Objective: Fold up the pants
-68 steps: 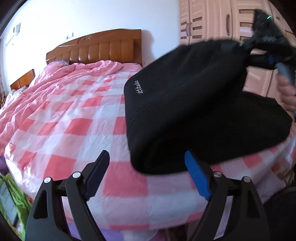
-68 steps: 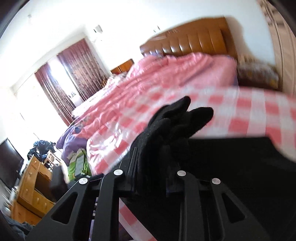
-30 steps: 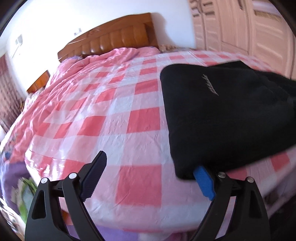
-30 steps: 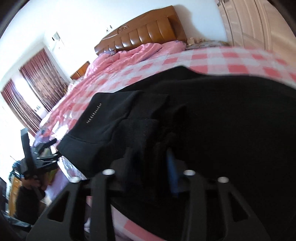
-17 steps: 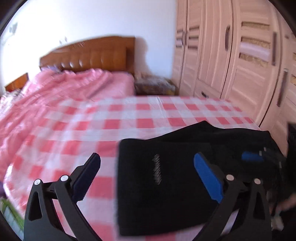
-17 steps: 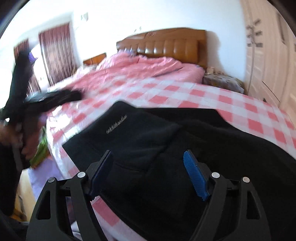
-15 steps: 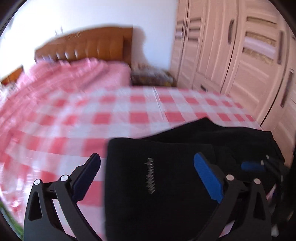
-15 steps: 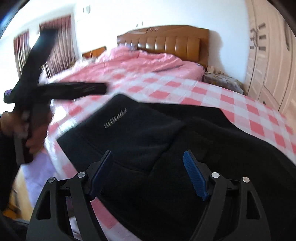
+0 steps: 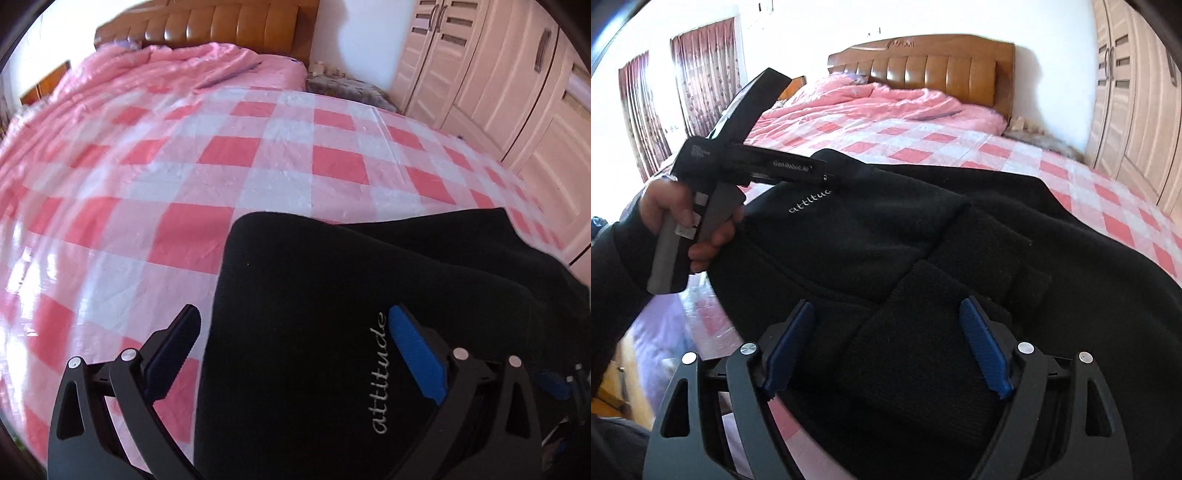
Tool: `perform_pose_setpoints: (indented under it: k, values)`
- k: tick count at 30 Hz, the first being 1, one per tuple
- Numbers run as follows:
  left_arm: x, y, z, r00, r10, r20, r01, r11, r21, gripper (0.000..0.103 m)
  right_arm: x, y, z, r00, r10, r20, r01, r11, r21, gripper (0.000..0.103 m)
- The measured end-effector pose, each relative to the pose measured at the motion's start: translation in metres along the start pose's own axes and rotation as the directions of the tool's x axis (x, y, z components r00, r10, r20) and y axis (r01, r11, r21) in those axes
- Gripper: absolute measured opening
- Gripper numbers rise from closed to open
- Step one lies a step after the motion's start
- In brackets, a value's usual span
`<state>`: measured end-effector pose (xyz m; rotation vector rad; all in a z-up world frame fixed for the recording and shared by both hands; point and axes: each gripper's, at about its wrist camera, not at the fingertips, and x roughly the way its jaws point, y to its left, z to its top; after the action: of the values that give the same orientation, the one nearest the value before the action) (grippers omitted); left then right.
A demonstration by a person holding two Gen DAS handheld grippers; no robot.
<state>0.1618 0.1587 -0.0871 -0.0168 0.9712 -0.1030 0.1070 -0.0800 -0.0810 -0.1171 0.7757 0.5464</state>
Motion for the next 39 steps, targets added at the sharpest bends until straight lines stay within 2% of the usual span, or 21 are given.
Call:
perform_pose_setpoints:
  k: [1,2,5,6,8,10,11,14,15,16,18,22,25,28,30,32,34,36,37,38,39]
  values:
    - [-0.010,-0.007,0.001,0.999,0.023,0.034,-0.024,1.000,0.019,0.101,-0.008,-0.003,0.001,1.000,0.011,0.002,-0.011,1.000,0.007,0.087]
    - [-0.021,-0.015,0.005,0.997,0.013,0.072,-0.016,0.999,0.040,0.101,-0.016,-0.007,0.002,1.000,0.009,0.015,-0.009,1.000,0.017,0.087]
    - [-0.050,-0.060,0.022,0.985,-0.096,0.142,0.076,0.986,0.146,0.101,-0.042,-0.041,0.000,0.997,-0.062,0.051,0.057,0.994,0.091,0.088]
    - [-0.052,-0.088,0.029,0.982,-0.119,0.143,0.084,0.970,0.227,0.101,-0.049,-0.055,-0.004,0.994,-0.093,0.054,0.085,0.988,0.130,0.088]
    - [-0.038,-0.130,0.036,0.987,-0.130,0.096,0.088,0.932,0.352,0.101,-0.057,-0.077,-0.012,0.989,-0.140,0.043,0.128,0.970,0.207,0.088]
    - [-0.014,-0.172,0.040,0.986,-0.165,-0.007,0.151,0.883,0.445,0.101,-0.062,-0.096,-0.023,0.985,-0.173,0.024,0.160,0.948,0.275,0.088]
    - [-0.004,-0.187,0.041,0.985,-0.168,-0.039,0.166,0.868,0.468,0.101,-0.063,-0.102,-0.027,0.983,-0.184,0.015,0.172,0.941,0.290,0.088]
    - [0.024,-0.221,0.044,0.990,-0.122,-0.072,0.142,0.841,0.523,0.101,-0.061,-0.114,-0.041,0.969,-0.243,-0.038,0.243,0.927,0.286,0.088]
    - [0.043,-0.232,0.044,0.994,-0.054,-0.096,0.098,0.829,0.550,0.101,-0.058,-0.116,-0.044,0.965,-0.256,-0.057,0.262,0.922,0.284,0.088]
    - [0.054,-0.238,0.040,0.993,-0.021,-0.118,0.084,0.822,0.563,0.102,-0.054,-0.123,-0.050,0.957,-0.273,-0.095,0.289,0.912,0.291,0.088]
    - [0.064,-0.233,0.047,0.985,-0.081,-0.151,0.150,0.835,0.529,0.102,-0.052,-0.129,-0.058,0.957,-0.273,-0.097,0.290,0.909,0.298,0.089]
    - [0.068,-0.221,0.052,0.972,-0.148,-0.183,0.221,0.839,0.498,0.102,-0.055,-0.122,-0.064,0.956,-0.279,-0.092,0.294,0.920,0.261,0.089]
    - [0.068,-0.220,0.047,0.971,-0.171,-0.169,0.233,0.844,0.483,0.102,-0.058,-0.114,-0.071,0.949,-0.303,-0.084,0.315,0.919,0.238,0.090]
    - [0.063,-0.219,0.046,0.970,-0.181,-0.164,0.239,0.844,0.480,0.101,-0.066,-0.113,-0.070,0.953,-0.289,-0.089,0.302,0.921,0.247,0.090]
    - [0.050,-0.221,0.050,0.964,-0.224,-0.143,0.265,0.841,0.471,0.100,-0.079,-0.116,-0.070,0.950,-0.301,-0.079,0.311,0.908,0.281,0.090]
    - [0.036,-0.230,0.055,0.950,-0.284,-0.129,0.311,0.833,0.457,0.100,-0.092,-0.127,-0.071,0.939,-0.340,-0.052,0.339,0.888,0.311,0.090]
    - [0.032,-0.251,0.054,0.951,-0.284,-0.122,0.307,0.817,0.489,0.100,-0.097,-0.140,-0.072,0.914,-0.400,-0.067,0.399,0.855,0.333,0.090]
    - [0.036,-0.276,0.046,0.948,-0.283,-0.148,0.317,0.788,0.528,0.100,-0.098,-0.150,-0.077,0.897,-0.427,-0.115,0.440,0.831,0.341,0.090]
    - [0.042,-0.291,0.039,0.950,-0.267,-0.160,0.310,0.770,0.557,0.100,-0.096,-0.155,-0.083,0.892,-0.427,-0.146,0.451,0.828,0.333,0.090]
    - [0.047,-0.302,0.032,0.959,-0.238,-0.155,0.283,0.758,0.587,0.101,-0.095,-0.157,-0.088,0.897,-0.413,-0.155,0.441,0.840,0.316,0.090]
    - [0.053,-0.309,0.027,0.969,-0.201,-0.141,0.245,0.752,0.612,0.102,-0.098,-0.153,-0.093,0.900,-0.415,-0.135,0.436,0.854,0.284,0.090]
